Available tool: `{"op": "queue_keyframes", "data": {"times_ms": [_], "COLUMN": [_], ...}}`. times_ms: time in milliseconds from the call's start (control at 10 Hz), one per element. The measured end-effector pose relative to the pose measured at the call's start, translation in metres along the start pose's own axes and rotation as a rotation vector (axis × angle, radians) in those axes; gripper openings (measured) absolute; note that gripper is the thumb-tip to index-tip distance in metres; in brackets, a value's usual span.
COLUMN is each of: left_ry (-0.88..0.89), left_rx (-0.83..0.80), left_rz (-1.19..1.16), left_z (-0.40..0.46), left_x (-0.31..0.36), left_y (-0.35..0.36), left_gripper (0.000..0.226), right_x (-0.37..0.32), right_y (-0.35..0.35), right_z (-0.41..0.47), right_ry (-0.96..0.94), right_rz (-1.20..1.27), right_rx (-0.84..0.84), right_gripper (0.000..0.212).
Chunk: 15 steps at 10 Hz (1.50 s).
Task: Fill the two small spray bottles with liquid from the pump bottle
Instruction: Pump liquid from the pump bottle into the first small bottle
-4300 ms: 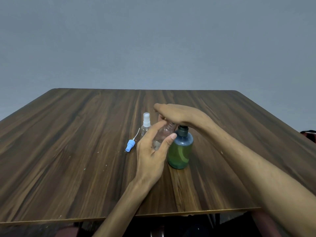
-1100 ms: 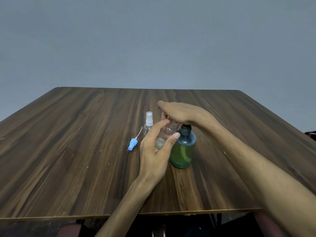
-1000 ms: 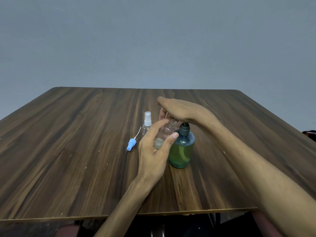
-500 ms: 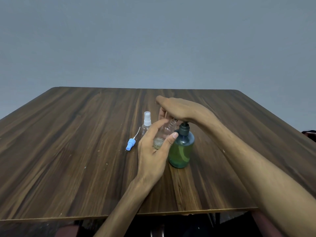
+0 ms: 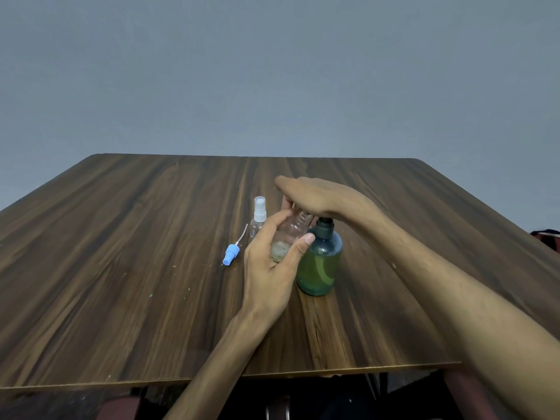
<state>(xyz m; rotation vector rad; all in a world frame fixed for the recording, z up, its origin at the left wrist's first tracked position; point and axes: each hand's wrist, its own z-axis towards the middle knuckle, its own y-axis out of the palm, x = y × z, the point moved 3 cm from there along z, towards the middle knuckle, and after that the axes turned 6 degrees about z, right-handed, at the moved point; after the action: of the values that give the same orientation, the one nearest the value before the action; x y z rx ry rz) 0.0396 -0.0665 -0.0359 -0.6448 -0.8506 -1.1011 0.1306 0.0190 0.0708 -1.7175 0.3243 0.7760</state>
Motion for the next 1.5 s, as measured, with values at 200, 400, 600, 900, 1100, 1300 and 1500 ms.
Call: {"op": "queue_keyframes", "data": {"times_ms": [200,400,600,900,1100,1300,1500], "left_ry": [-0.023,-0.026,-0.023,-0.034,-0.043,-0.048,-0.053], "left_rx": [0.007,0.025,0.023,0.035,0.029,0.029,0.029], "left_rz": [0.007,0.003,0.012,0.015,0.021,0.009,0.004], "left_z": [0.0001,0.0012,0.0004,0.0015,0.0007,0.0011,0.0011], "left_x": [-0.0008,-0.0008,-0.0008,-0.0034,-0.0028,-0.0032,-0.0032], "left_y": [-0.0005,-0.0015,-0.0027,-0.0022,-0.002,-0.0019,-0.0009], "left_gripper": [0.036,0.037,0.035,0.037,0.036,0.035,0.036], "right_x": [0.0041,-0.0013,-0.0015,0.001,-0.0003,0.0002,0.0026], "right_y": [0.0016,-0.0026,-0.0002,-0.0009,-0.0005,0.0026,0.0026], "right_z": [0.0037,0.0021,0.0038,0.0074,0.0045,0.0051,0.0056], "right_ry": [-0.021,-0.074,-0.086,-0.089,-0.077,-0.08,-0.057], "right_rz": [0.04,-0.025,-0.091,-0.082,-0.092,-0.12,-0.056], "right_rx": [-0.013,-0.043,-0.052,-0.035,-0.049,-0.04,-0.038], "right_gripper": [0.05,0.062,0.067,0.066,0.065,0.062,0.065]}}
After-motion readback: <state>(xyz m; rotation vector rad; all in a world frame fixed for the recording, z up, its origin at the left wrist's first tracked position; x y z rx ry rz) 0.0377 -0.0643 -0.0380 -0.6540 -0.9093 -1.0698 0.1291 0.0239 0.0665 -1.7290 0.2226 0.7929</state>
